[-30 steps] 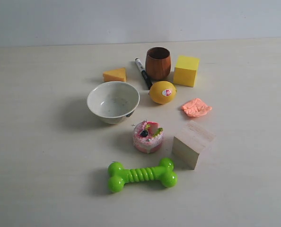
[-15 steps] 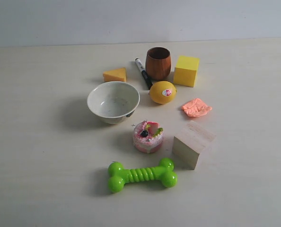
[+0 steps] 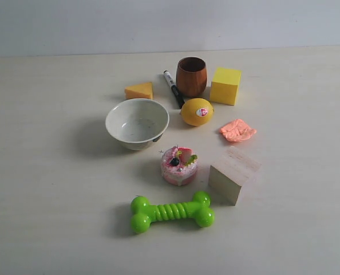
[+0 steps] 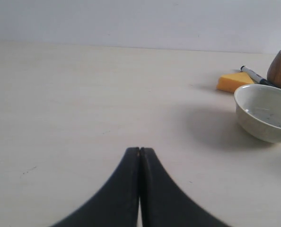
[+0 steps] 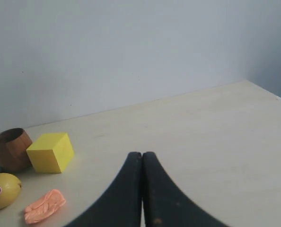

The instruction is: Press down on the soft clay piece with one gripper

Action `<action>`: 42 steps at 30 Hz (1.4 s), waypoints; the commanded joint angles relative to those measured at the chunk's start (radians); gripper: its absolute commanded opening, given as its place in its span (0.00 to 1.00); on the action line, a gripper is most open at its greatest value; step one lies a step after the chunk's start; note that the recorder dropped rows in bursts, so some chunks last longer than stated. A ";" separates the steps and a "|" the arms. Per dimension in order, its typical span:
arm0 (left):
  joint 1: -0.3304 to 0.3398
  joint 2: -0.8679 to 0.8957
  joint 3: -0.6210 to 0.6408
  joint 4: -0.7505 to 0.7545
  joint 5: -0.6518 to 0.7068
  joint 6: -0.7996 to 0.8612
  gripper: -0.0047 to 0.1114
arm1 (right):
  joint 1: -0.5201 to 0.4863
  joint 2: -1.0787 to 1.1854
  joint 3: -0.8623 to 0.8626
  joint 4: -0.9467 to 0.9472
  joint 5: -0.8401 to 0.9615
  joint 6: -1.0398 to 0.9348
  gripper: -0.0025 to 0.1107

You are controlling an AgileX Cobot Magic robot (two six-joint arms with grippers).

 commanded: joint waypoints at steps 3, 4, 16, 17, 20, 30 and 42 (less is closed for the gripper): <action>0.004 -0.006 -0.004 -0.002 -0.009 -0.001 0.04 | -0.004 -0.044 0.021 -0.027 0.013 -0.017 0.02; 0.004 -0.006 -0.004 -0.002 -0.009 -0.001 0.04 | -0.004 -0.046 0.021 -0.029 0.013 -0.017 0.02; 0.004 -0.006 -0.004 -0.002 -0.009 -0.001 0.04 | -0.004 -0.055 0.021 -0.045 0.156 -0.034 0.02; 0.004 -0.006 -0.004 -0.002 -0.009 -0.001 0.04 | -0.004 -0.055 0.021 -0.045 0.162 -0.048 0.02; 0.004 -0.006 -0.004 -0.002 -0.009 -0.001 0.04 | -0.004 -0.055 0.021 -0.045 0.162 -0.054 0.02; 0.004 -0.006 -0.004 -0.002 -0.009 -0.001 0.04 | -0.004 -0.057 0.021 -0.045 0.162 -0.056 0.02; 0.004 -0.006 -0.004 -0.002 -0.009 -0.001 0.04 | -0.004 -0.059 0.021 -0.045 0.162 -0.056 0.02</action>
